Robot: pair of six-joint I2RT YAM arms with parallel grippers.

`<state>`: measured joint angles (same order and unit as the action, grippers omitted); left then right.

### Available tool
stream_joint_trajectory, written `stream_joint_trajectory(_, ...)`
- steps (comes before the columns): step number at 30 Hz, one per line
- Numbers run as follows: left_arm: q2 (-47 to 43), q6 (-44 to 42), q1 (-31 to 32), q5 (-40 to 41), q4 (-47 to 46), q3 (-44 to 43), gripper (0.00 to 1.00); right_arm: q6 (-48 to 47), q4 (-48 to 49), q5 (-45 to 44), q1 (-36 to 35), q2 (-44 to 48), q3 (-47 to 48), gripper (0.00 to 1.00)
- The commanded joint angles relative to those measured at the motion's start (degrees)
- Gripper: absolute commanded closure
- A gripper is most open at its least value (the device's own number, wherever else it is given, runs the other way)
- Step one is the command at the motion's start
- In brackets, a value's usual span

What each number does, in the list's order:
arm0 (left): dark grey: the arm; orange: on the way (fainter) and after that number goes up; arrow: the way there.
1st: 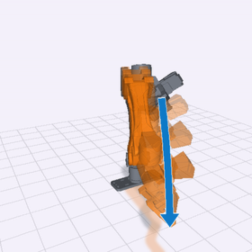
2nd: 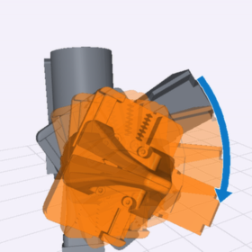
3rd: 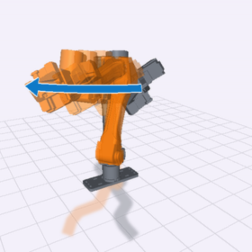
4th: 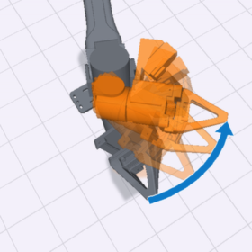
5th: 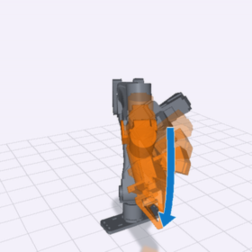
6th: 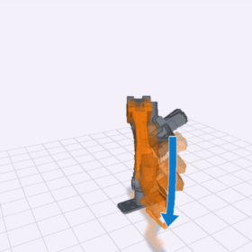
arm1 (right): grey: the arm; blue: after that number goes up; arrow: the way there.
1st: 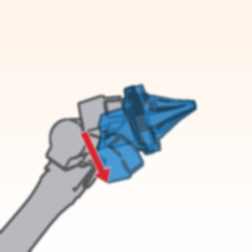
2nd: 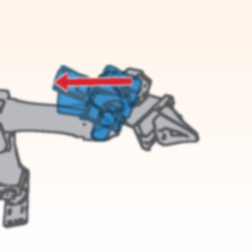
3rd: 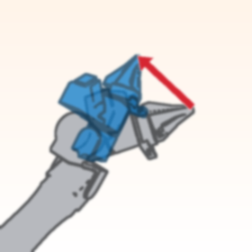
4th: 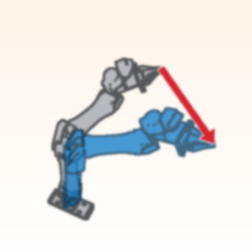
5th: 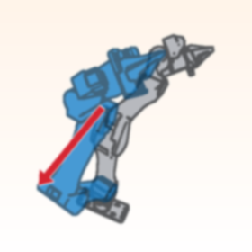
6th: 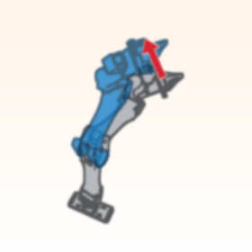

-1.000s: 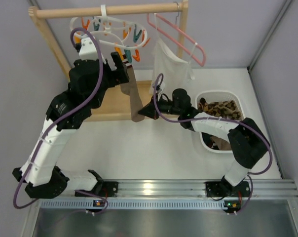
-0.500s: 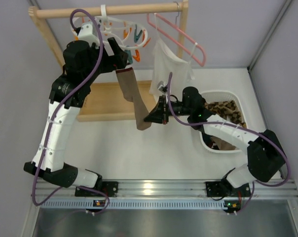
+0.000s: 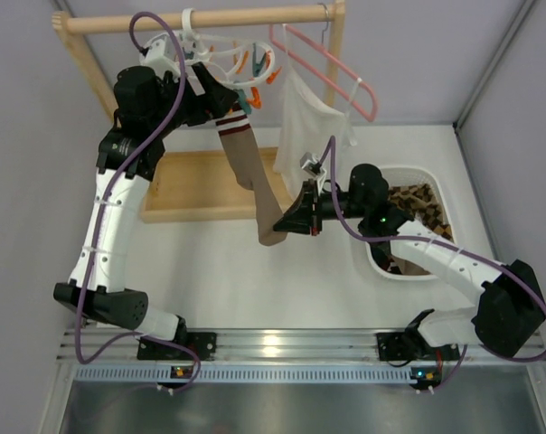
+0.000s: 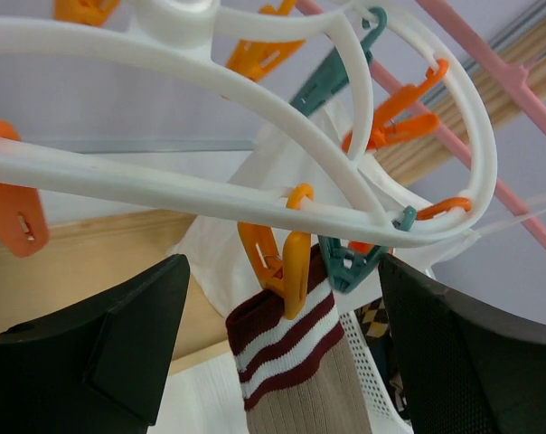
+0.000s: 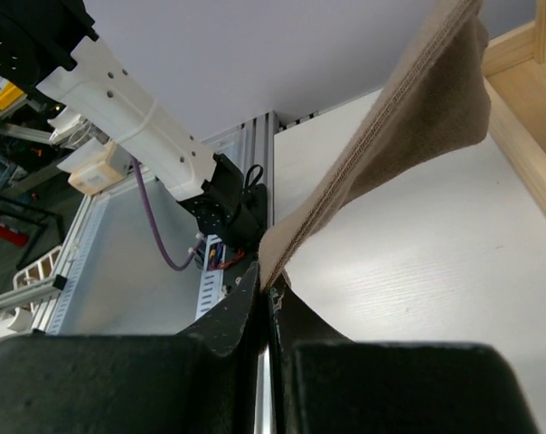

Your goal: Remove the socks clipped to the hanger

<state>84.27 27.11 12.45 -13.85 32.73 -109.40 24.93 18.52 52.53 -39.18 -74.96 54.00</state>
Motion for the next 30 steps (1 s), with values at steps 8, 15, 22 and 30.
stream_joint_trajectory(8,-3.06,2.59,-0.93,-7.77,-16.89,10.25,0.19,-1.72,-3.84,1.17,0.51,1.66,2.16,1.0)
stream_joint_trajectory(15,-2.44,1.63,-2.25,-10.85,-23.23,13.16,0.37,-2.6,-5.25,1.52,0.51,1.75,2.78,1.0)
stream_joint_trajectory(22,-2.97,-1.62,-2.34,-12.6,-27.53,15.09,0.35,-3.13,-5.43,2.13,0.51,1.31,2.78,1.0)
stream_joint_trajectory(30,-2.89,-3.47,-2.69,-12.7,-29.13,15.45,0.42,-3.66,-6.22,2.4,0.51,0.87,3.22,1.0)
